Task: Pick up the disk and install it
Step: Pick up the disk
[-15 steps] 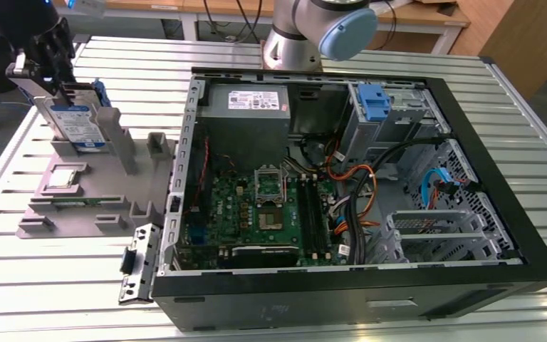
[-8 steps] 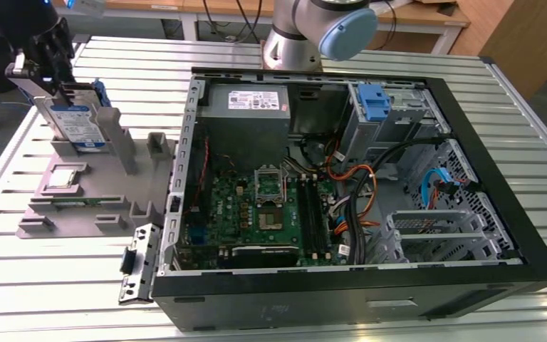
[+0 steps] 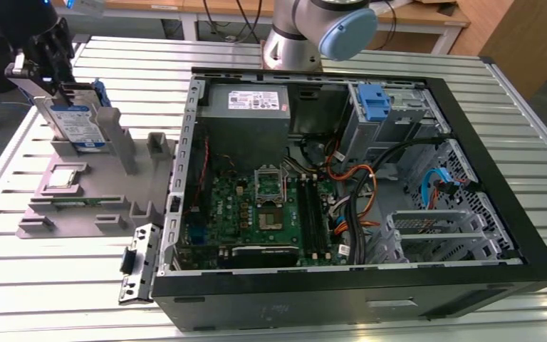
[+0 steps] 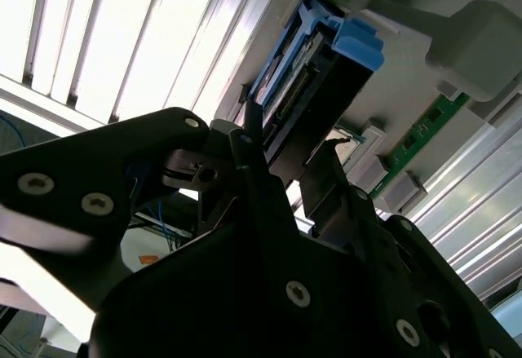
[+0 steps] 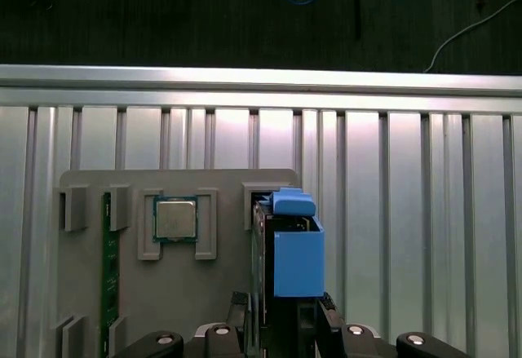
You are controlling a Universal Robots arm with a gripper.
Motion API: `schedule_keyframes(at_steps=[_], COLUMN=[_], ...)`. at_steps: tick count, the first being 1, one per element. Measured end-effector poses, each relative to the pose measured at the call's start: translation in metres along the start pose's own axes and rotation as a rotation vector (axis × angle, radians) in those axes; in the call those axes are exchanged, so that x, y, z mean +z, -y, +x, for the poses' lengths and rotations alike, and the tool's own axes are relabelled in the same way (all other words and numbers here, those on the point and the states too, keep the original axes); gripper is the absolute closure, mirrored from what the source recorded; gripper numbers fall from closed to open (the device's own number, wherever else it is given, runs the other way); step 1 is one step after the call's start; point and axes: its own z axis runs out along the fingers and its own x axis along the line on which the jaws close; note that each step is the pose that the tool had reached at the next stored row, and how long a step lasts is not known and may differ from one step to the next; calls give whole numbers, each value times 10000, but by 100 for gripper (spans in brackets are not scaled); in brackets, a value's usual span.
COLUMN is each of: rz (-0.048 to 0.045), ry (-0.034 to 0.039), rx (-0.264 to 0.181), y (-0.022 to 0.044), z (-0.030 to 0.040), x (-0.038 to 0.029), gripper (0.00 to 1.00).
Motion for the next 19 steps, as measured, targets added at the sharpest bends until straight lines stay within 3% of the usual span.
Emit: schedule_keyframes(at_steps=[3,4,6,19], rz=[0,-1,-1,0], ry=[0,-1,-1,0], rx=[0,-1,0,-1], y=[-1,-1,-2,-5], z=[0,0,0,0], x=[0,0,0,0], gripper=[56,63,65,65])
